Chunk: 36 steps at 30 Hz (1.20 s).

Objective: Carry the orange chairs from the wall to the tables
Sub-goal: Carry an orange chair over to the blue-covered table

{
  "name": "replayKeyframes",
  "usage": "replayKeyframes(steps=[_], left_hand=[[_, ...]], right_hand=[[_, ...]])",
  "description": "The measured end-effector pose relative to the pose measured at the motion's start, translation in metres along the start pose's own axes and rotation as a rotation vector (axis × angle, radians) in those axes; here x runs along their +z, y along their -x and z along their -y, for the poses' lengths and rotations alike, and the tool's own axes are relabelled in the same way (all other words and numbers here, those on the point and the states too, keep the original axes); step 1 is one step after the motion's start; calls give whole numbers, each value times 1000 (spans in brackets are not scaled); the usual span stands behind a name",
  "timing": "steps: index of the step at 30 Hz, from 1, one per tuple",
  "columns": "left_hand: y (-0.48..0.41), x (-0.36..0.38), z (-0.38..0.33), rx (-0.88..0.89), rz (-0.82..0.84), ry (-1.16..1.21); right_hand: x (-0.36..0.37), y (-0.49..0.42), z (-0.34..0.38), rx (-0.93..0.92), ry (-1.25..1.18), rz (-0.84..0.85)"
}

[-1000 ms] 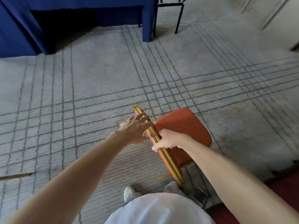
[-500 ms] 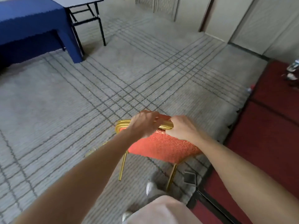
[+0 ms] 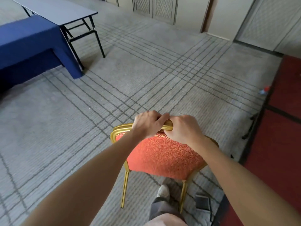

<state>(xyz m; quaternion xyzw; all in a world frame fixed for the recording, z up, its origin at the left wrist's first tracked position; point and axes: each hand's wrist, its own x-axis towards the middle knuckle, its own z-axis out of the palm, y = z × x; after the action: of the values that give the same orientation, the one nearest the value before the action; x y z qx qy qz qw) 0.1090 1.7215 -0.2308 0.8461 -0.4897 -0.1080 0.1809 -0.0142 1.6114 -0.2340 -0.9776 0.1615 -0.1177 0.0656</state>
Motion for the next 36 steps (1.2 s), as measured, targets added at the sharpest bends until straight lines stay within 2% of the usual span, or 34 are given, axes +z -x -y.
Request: replayKeyframes(steps=[5, 10, 14, 19, 21, 23, 31, 33, 36], left_hand=[[-82, -10, 1, -48, -21, 14], [-149, -11, 5, -59, -49, -135], [-199, -14, 14, -21, -65, -202], [-264, -15, 21, 16, -109, -220], [-290, -13, 26, 14, -125, -196], [-321, -13, 33, 11, -113, -192], [-440, -29, 58, 185, 54, -280], [-463, -37, 67, 215, 39, -277], [-498, -61, 75, 140, 7, -181]], right_hand=[[-7, -63, -46, 37, -50, -24], [-6, -117, -80, 76, -118, 78], [-1, -162, -101, 258, -193, 156], [13, -207, -135, 271, -53, -17], [17, -228, -151, 285, -62, -19], [25, -255, -170, 297, -78, 22], [24, -370, -227, 292, -196, 345], [20, -394, -230, 275, -201, 352], [7, -438, -237, 216, -133, 304]])
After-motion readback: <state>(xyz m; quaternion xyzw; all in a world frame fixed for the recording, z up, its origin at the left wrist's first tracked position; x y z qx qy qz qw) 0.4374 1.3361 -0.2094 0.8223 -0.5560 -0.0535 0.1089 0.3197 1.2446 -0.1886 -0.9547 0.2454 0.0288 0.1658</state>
